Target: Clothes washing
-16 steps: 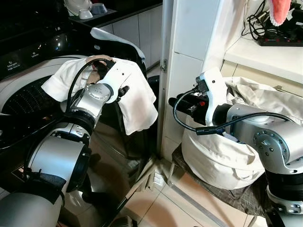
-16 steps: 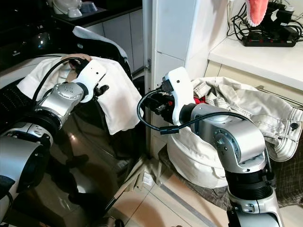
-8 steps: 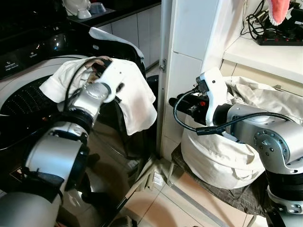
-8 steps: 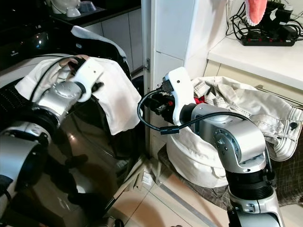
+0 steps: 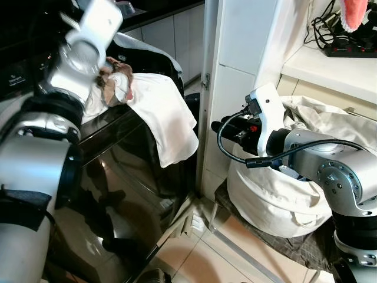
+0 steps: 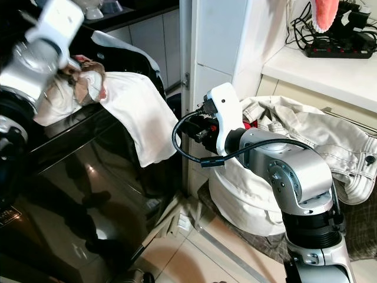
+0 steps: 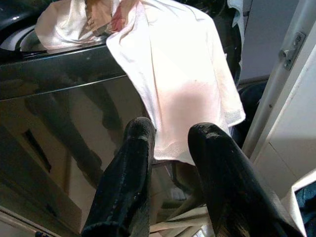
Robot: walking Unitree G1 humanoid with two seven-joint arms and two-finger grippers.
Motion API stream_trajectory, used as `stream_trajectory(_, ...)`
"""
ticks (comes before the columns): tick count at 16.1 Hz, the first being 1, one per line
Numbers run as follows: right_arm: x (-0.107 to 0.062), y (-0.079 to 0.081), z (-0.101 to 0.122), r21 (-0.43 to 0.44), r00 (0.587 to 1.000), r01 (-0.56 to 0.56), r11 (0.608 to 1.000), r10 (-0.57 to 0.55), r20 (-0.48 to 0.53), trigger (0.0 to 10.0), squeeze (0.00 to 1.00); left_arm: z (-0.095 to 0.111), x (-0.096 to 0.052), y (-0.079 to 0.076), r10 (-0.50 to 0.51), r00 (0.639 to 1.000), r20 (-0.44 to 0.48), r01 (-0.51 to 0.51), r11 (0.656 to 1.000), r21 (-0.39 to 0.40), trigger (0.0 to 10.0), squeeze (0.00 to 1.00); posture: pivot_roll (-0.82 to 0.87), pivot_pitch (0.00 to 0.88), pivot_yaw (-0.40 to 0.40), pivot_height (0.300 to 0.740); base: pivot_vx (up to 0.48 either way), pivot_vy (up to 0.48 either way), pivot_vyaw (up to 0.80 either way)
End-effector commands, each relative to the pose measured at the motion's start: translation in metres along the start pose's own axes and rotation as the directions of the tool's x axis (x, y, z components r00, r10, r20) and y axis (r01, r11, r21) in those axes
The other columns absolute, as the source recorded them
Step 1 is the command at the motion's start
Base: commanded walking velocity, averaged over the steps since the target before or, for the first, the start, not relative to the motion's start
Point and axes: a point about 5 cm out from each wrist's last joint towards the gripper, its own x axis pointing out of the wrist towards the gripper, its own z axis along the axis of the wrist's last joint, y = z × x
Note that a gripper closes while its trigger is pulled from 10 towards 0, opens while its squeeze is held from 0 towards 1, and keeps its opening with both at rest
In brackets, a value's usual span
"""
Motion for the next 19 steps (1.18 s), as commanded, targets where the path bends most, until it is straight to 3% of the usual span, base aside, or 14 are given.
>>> stream_trajectory(1,0.000,0.001,0.006,-0.020,1.000,-0.005,1.000,0.005,0.013,10.0,0.00,0.003,0.000,0.003,0.009,1.000,0.006,-0.009,1.000,0.003,0.0,0.00,-0.06,0.000,0.047,0.740,0.000,0.000,0.00)
stream_trajectory(11,0.000,0.001,0.006,-0.020,1.000,-0.005,1.000,0.005,0.013,10.0,0.00,0.003,0.000,0.003,0.009,1.000,0.006,-0.009,1.000,0.003,0.0,0.00,-0.06,0.000,0.047,0.740,0.000,0.000,0.00)
stream_trajectory(12,0.000,0.001,0.007,-0.020,1.000,-0.006,1.000,0.006,0.014,10.0,0.00,0.009,0.000,0.017,0.080,0.997,0.022,-0.081,0.995,0.052,0.0,0.00,-0.06,0.000,0.047,0.740,0.000,0.000,0.00)
stream_trajectory(13,0.001,0.005,0.006,-0.015,1.000,-0.024,1.000,0.024,0.012,10.0,0.00,0.029,0.000,-0.029,-0.120,0.980,0.160,0.151,0.968,-0.200,10.0,1.00,-0.05,0.000,0.027,0.740,0.000,0.000,0.00)
stream_trajectory(14,0.002,0.007,0.006,-0.012,0.999,-0.034,0.999,0.034,0.009,10.0,0.00,0.037,-0.002,-0.047,-0.190,0.953,0.236,0.258,0.917,-0.305,10.0,1.00,-0.05,0.000,0.022,0.740,0.000,0.000,0.00)
stream_trajectory(19,0.004,0.006,0.009,-0.021,0.999,-0.043,0.999,0.044,0.014,10.0,0.00,0.036,-0.002,-0.042,-0.180,0.952,0.246,0.253,0.917,-0.308,10.0,1.00,-0.04,0.000,0.014,0.740,0.000,0.000,0.00)
